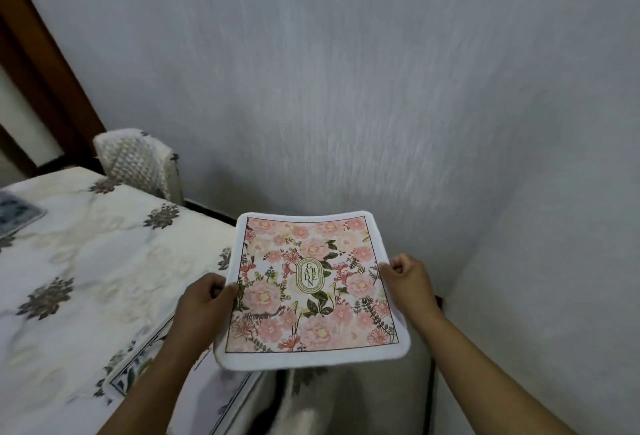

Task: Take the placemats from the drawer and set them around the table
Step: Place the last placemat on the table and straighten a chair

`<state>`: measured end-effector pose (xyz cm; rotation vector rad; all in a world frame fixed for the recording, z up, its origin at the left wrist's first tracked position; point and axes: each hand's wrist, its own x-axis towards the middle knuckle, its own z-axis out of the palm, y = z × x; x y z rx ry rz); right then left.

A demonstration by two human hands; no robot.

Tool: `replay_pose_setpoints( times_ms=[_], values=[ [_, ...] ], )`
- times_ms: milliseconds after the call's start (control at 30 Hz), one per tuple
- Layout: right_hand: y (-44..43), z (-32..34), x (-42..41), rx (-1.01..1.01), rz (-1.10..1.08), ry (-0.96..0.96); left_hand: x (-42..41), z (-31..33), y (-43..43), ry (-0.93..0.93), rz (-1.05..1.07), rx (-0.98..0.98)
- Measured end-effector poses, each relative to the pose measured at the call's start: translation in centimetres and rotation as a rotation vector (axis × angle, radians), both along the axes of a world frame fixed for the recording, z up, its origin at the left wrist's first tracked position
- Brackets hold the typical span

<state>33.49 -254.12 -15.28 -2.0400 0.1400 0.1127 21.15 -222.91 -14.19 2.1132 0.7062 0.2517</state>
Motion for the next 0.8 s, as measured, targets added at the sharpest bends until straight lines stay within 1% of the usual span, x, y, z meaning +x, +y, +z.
replay_pose_setpoints(
  times_ms=[200, 367, 467, 600, 800],
  values=[
    [4.4, -3.0, 10.6, -0.105, 0.241, 0.052, 3.5, -0.2, -1.2, 0.051, 0.193, 0.020],
    [6.5, -4.5, 19.1, -0.107, 0.454, 0.045, 7.4, 0.0, -3.4, 0.098, 0.385, 0.020],
    [8.3, -3.5, 24.0, -0.092, 0.550, 0.006, 10.1, 0.7, -4.1, 0.151, 0.459, 0.044],
    [11.5, -1.9, 29.2, -0.076, 0.657, -0.014, 12.9, 1.4, -3.5, 0.145, 0.534, 0.057],
    [19.2, -0.8, 34.7, -0.109, 0.829, -0.082, 15.7, 0.5, 0.1, 0.133, 0.689, -0.011]
  ],
)
